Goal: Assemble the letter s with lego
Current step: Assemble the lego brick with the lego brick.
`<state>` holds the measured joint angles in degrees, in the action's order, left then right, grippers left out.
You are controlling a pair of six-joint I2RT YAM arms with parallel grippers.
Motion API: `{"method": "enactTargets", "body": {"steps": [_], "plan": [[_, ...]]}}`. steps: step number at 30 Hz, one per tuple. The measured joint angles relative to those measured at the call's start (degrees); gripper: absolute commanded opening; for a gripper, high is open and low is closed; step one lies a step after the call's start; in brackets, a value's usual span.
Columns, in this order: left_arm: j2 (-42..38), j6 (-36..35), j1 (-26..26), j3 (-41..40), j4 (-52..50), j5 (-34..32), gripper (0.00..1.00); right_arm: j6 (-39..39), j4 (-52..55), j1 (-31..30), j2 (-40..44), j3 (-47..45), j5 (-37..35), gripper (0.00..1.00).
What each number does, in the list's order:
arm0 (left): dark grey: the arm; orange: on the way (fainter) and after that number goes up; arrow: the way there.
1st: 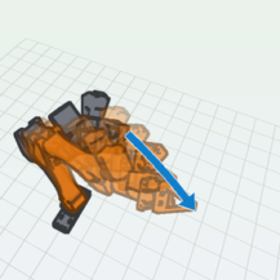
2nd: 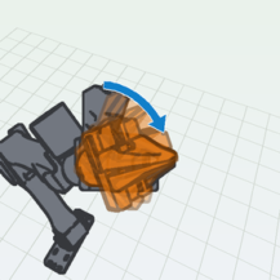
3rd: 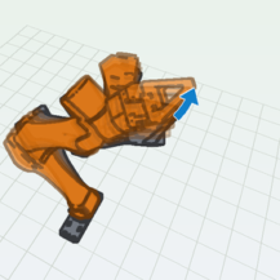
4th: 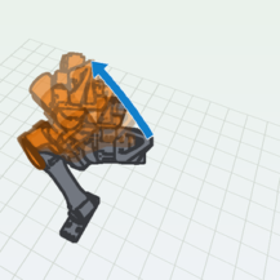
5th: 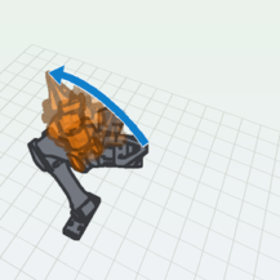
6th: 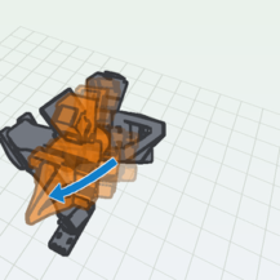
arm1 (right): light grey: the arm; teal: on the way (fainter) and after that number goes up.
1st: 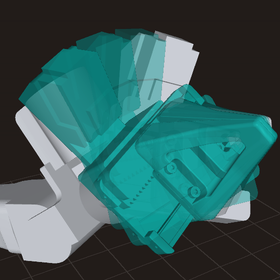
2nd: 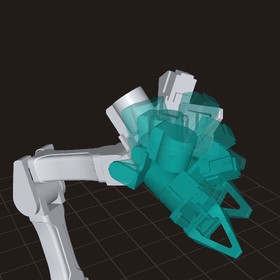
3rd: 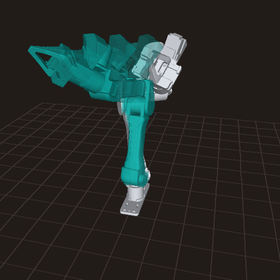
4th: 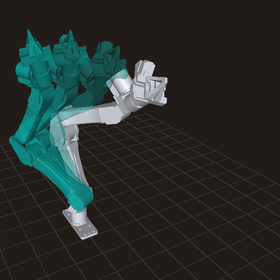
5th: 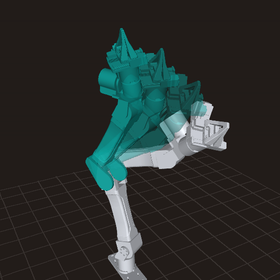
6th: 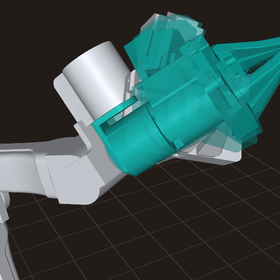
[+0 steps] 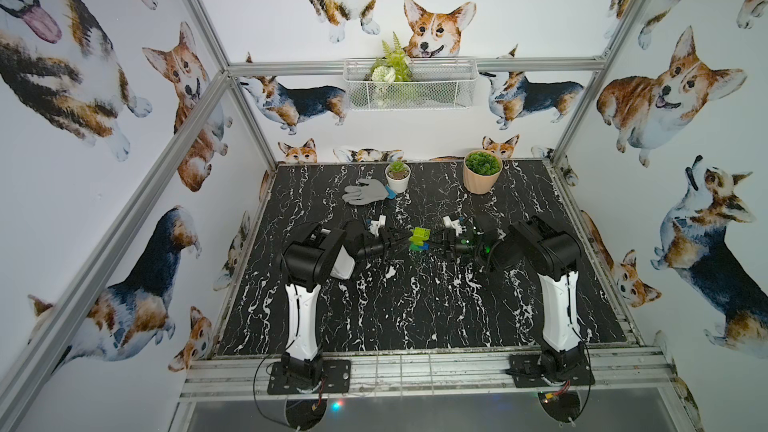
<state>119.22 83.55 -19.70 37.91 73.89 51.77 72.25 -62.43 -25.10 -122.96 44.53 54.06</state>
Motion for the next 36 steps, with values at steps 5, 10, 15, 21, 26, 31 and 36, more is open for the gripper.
{"method": "enactTargets", "body": {"steps": [5, 10, 15, 21, 26, 31, 36], "plan": [[-0.20, -0.22, 0.07, 0.04, -0.37, 0.13, 0.50, 0.04, 0.15, 0.39, 0.22, -0.02, 0.11, 0.62], [-0.31, -0.37, 0.15, 0.09, -0.46, 0.17, 0.51, -0.13, 0.26, 1.38, 0.98, -0.72, 0.09, 0.68], [-1.29, -0.66, 0.22, 0.33, -1.33, 0.39, 0.52, -0.57, 0.79, 2.71, 2.43, -2.40, 0.04, 0.70], [-6.12, -4.26, 1.09, 0.33, -7.74, 0.96, 0.54, -5.20, 8.39, 5.27, 8.00, -5.16, -0.39, 0.68], [-14.19, -13.00, 2.95, 0.90, -22.25, 1.18, 0.58, -16.37, 18.10, 5.62, 16.98, -5.81, -2.12, 0.69], [-22.80, -26.93, 4.52, 5.86, -43.15, 0.31, 0.62, -33.64, 32.24, 5.25, 26.03, -4.35, -7.19, 0.71], [-24.37, -34.32, 5.86, 8.07, -56.30, 0.02, 0.62, -47.12, 40.72, 2.51, 30.64, -3.28, -12.70, 0.77]]}}
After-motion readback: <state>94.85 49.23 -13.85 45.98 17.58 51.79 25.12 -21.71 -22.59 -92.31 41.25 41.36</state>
